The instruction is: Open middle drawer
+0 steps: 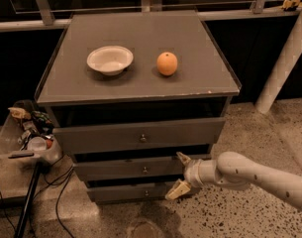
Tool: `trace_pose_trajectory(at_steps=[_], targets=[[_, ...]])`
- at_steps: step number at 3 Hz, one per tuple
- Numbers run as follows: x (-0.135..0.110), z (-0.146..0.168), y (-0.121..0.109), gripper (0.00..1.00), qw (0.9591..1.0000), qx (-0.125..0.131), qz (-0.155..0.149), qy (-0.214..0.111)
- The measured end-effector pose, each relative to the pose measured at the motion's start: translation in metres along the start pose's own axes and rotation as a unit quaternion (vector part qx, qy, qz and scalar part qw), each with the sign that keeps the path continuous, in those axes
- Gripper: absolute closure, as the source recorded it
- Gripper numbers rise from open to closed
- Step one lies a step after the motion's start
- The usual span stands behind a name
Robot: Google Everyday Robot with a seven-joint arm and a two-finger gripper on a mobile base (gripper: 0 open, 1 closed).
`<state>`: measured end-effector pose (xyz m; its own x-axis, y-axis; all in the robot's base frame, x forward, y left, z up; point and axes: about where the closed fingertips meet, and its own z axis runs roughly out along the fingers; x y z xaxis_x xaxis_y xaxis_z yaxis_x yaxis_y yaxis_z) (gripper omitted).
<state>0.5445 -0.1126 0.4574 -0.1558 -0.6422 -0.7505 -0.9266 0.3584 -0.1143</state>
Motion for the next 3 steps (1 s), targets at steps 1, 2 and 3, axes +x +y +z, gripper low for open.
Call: trace_pose_trajectory(at_steps=[1, 2, 3], targets=[[0.005, 0.012, -0.005, 0.00, 1.0000, -0.003, -0.002, -0.002], [0.006, 0.022, -0.018, 0.00, 0.9997, 0.002, -0.020, -0.017], [0.006, 0.033, -0.027, 0.00, 0.9990, 0.002, -0.037, -0.027]])
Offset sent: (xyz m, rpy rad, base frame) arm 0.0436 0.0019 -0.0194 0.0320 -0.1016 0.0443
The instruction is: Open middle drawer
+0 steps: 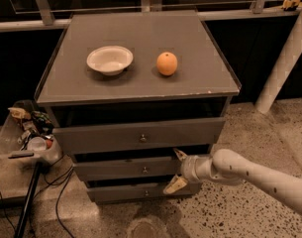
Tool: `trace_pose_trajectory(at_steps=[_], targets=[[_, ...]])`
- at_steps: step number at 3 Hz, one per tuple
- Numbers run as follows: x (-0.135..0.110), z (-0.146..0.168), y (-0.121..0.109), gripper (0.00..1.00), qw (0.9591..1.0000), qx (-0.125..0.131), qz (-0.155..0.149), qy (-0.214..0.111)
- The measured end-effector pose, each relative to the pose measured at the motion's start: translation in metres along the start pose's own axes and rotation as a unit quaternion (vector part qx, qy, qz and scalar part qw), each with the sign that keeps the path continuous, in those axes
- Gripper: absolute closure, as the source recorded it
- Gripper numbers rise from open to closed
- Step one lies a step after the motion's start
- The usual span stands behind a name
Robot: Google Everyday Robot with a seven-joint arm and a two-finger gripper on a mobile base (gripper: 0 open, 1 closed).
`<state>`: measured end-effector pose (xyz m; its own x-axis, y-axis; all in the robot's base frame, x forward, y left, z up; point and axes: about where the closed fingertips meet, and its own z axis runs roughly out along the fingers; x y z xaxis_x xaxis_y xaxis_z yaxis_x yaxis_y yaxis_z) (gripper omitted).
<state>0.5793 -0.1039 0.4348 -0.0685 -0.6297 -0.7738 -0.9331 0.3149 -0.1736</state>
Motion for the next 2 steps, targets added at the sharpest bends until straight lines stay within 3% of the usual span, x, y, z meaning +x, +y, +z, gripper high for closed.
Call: trace_pose_trajectory(at_steps=[2], targets=[[0.016, 0.008, -0.004, 0.00, 0.9993, -0.016, -0.026, 0.021]])
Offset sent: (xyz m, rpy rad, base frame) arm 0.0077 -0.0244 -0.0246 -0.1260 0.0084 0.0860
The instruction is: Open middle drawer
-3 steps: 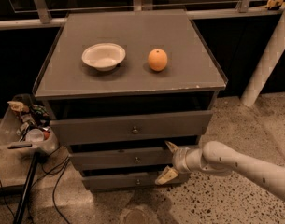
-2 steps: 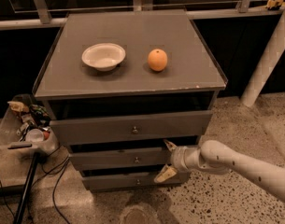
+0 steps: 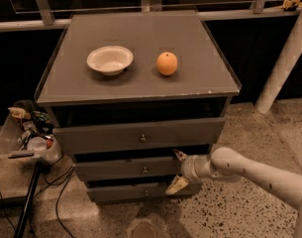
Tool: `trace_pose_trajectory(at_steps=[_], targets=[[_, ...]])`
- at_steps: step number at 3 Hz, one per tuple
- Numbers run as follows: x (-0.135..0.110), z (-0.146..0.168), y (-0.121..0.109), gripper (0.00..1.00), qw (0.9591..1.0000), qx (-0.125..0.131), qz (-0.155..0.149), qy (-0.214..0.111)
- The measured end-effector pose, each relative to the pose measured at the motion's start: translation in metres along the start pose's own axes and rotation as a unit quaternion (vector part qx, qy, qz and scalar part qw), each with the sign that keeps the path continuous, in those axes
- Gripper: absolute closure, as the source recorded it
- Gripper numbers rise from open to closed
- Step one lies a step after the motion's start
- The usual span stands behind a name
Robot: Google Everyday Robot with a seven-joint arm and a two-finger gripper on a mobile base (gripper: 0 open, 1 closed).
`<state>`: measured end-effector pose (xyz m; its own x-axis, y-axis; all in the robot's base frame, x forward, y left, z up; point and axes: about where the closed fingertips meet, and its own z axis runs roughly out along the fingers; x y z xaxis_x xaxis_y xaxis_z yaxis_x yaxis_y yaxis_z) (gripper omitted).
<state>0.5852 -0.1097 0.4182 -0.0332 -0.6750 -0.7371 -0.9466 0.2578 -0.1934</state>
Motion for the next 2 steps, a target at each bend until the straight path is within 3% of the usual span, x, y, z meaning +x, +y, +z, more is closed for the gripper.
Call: trace_pose_trajectory(at_steps=[1, 2], targets=[[0.0000, 0.0000, 0.0000, 0.02, 1.0000, 0.000, 0.000, 0.000], [0.0000, 0.0001, 0.0000, 0.21, 1.0000, 0.000, 0.000, 0.000]])
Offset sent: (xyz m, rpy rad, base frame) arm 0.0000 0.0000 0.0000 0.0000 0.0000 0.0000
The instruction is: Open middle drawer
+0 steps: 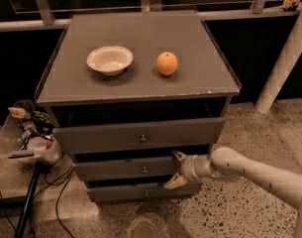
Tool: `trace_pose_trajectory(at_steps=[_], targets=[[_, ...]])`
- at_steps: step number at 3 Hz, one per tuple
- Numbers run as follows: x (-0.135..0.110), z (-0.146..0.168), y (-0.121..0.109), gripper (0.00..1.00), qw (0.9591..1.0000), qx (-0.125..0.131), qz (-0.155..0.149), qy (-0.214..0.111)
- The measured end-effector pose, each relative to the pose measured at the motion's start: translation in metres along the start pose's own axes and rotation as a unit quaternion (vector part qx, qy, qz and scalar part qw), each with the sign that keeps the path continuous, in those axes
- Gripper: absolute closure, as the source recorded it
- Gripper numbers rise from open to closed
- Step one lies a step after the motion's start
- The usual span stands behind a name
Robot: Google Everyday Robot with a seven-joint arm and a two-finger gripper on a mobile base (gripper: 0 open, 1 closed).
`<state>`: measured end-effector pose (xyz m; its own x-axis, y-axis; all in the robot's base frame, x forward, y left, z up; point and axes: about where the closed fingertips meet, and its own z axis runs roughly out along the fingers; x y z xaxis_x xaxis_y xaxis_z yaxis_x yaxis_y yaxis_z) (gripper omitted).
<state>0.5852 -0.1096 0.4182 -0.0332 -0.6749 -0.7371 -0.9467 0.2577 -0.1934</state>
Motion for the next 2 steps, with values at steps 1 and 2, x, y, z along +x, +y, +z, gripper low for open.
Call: trace_pose_trajectory(at_steps=[1, 2], targets=[[0.0000, 0.0000, 0.0000, 0.44, 1.0000, 0.000, 0.000, 0.000], [0.0000, 0.0000, 0.0000, 0.67, 1.0000, 0.000, 0.000, 0.000]])
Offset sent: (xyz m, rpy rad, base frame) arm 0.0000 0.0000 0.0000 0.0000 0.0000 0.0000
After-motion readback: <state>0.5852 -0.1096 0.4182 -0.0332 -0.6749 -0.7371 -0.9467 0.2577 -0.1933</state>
